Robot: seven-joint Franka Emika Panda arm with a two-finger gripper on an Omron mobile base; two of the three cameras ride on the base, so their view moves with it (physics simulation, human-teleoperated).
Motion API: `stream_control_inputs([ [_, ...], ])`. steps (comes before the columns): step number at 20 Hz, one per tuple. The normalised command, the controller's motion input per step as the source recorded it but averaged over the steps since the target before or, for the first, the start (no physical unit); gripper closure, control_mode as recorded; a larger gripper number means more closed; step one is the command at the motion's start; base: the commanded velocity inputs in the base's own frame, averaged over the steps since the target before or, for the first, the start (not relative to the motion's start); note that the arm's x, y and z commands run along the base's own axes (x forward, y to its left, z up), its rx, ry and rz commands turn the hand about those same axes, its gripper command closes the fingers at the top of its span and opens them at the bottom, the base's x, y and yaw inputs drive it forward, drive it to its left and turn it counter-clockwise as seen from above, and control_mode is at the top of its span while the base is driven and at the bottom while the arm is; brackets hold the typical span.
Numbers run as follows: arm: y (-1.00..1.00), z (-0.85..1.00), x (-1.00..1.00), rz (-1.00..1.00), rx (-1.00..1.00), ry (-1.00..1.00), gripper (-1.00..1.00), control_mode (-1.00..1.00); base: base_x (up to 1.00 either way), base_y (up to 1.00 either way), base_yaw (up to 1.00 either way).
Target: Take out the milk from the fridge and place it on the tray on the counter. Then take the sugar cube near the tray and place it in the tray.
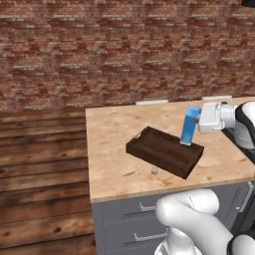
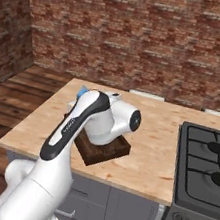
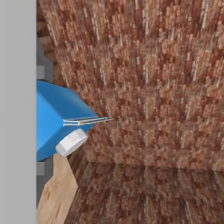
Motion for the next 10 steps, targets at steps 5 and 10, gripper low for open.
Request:
stream_control_inputs([
  [5,0.12,-0.12,0.32,0.0,0.0,0.0,1.0,-1.0,0.0,0.0,0.0],
  [10,0.19,-0.15,0.22,0.0,0.0,0.0,1.0,-1.0,0.0,0.0,0.0],
])
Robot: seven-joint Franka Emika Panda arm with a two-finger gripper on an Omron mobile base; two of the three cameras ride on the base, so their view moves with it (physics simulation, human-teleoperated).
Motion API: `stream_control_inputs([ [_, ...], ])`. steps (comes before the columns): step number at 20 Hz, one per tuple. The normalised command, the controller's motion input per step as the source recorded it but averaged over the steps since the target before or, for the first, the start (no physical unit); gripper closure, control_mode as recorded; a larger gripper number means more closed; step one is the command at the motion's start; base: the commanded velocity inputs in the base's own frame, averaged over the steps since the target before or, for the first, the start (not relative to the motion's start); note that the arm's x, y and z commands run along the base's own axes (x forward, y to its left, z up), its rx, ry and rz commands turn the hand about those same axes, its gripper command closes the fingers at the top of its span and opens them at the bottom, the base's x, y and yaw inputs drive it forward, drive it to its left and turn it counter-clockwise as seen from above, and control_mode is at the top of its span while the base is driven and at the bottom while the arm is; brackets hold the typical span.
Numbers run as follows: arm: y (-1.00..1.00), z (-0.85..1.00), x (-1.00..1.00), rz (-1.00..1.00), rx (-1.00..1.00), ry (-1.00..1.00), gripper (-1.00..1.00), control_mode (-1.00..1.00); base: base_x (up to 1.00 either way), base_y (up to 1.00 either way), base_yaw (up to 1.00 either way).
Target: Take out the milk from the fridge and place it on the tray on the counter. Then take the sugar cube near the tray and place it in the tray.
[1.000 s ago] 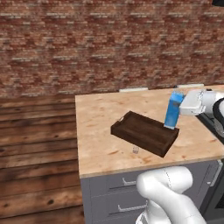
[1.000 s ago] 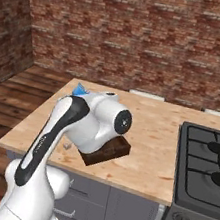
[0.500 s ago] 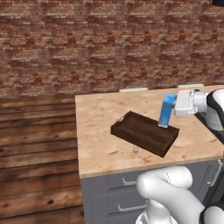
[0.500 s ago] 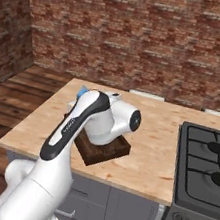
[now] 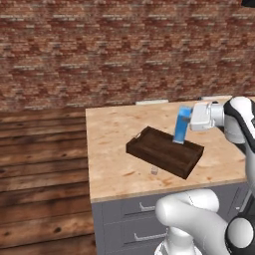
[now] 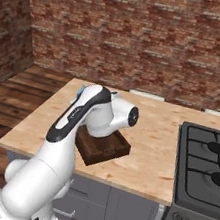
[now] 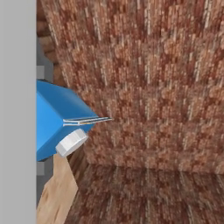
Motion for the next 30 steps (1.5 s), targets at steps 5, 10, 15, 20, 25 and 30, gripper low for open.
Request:
stream_control_inputs([
  [5,0.21,-0.21,0.26,0.0,0.0,0.0,1.0,-1.0,0.0,0.0,0.0],
  [10,0.08,-0.22,0.33,0.0,0.0,0.0,1.0,-1.0,0.0,0.0,0.0],
  [15,0.0,-0.24,0.27,0.0,0.0,0.0,1.0,-1.0,0.0,0.0,0.0],
  [20,0.0,-0.25,0.22,0.0,0.0,0.0,1.0,-1.0,0.0,0.0,0.0],
  [25,0.0,-0.27,0.23,0.0,0.0,-0.01,1.0,-1.0,0.0,0.0,0.0],
  [30,0.0,-0.28,0.17,0.0,0.0,-0.02,1.0,-1.0,0.0,0.0,0.0],
])
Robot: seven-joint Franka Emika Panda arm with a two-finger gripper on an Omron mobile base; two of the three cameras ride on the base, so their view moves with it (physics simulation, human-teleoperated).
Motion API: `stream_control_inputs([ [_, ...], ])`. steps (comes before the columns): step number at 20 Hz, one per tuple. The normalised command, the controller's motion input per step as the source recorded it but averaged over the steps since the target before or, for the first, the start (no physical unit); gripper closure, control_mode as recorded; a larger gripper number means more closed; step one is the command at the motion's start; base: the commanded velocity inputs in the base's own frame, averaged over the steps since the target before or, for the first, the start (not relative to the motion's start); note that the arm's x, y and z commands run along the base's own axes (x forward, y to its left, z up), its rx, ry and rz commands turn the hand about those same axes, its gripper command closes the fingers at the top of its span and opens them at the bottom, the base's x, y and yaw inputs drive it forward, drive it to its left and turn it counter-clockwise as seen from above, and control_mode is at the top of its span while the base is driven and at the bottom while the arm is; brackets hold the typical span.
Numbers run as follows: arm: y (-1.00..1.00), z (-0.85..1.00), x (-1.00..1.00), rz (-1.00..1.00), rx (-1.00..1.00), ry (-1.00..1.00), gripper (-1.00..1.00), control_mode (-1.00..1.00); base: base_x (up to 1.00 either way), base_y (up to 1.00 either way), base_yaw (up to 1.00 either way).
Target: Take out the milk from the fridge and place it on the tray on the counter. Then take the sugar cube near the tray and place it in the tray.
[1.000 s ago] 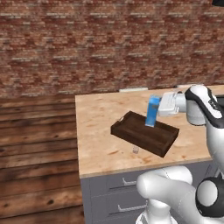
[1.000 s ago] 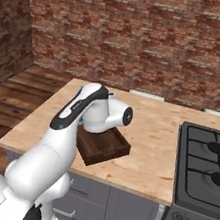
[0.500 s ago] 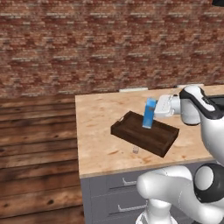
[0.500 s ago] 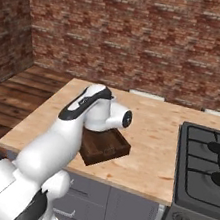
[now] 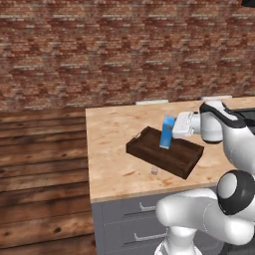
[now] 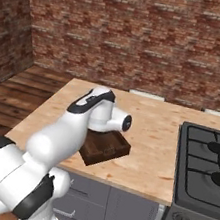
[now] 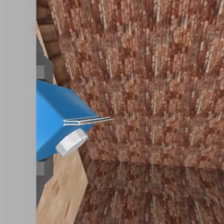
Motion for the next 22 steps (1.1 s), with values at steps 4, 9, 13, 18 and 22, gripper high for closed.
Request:
stream_control_inputs([
  [4,0.0,-0.27,0.11,0.0,0.0,-0.02,1.0,-1.0,0.0,0.0,0.0],
  [9,0.0,-0.28,0.15,0.0,0.0,-0.01,1.0,-1.0,0.0,0.0,0.0],
  [13,0.0,-0.29,0.24,0.0,0.0,0.0,1.0,-1.0,0.0,0.0,0.0],
  [18,0.0,-0.22,0.17,0.0,0.0,-0.03,1.0,-1.0,0.0,0.0,0.0],
  [22,0.0,-0.23,0.11,0.0,0.0,-0.03,1.0,-1.0,0.0,0.0,0.0],
])
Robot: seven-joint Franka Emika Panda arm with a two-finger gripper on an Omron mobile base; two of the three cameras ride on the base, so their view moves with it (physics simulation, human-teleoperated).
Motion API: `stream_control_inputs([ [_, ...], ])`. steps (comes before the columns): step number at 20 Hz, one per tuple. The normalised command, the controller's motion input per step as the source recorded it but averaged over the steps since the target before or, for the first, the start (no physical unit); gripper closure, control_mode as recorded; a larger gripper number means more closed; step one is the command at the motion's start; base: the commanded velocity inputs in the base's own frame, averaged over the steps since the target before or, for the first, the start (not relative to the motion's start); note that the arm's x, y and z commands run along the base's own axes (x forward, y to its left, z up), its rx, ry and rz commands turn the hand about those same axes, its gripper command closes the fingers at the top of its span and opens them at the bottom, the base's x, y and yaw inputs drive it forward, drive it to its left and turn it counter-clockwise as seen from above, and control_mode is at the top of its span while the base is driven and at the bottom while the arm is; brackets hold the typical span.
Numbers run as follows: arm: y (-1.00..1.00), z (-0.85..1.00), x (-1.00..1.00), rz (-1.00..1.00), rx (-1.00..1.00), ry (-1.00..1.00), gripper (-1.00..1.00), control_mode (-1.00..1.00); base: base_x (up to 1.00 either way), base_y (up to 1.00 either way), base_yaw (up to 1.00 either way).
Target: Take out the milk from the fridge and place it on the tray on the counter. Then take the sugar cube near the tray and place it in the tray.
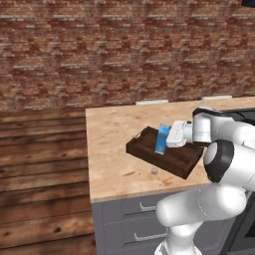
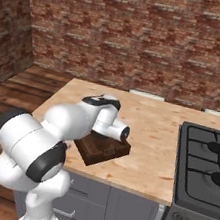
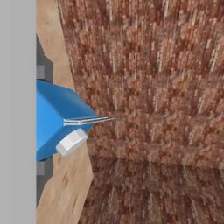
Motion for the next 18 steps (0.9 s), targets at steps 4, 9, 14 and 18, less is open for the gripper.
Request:
stream_control_inputs([
  [4,0.0,-0.25,0.04,0.0,0.0,-0.04,1.0,-1.0,0.0,0.0,0.0],
  [9,0.0,-0.3,0.14,0.0,0.0,-0.01,1.0,-1.0,0.0,0.0,0.0],
  [14,0.0,-0.32,0.19,0.0,0.0,0.0,1.0,-1.0,0.0,0.0,0.0],
  [18,0.01,-0.29,0.16,0.0,0.0,0.0,1.0,-1.0,0.0,0.0,0.0],
])
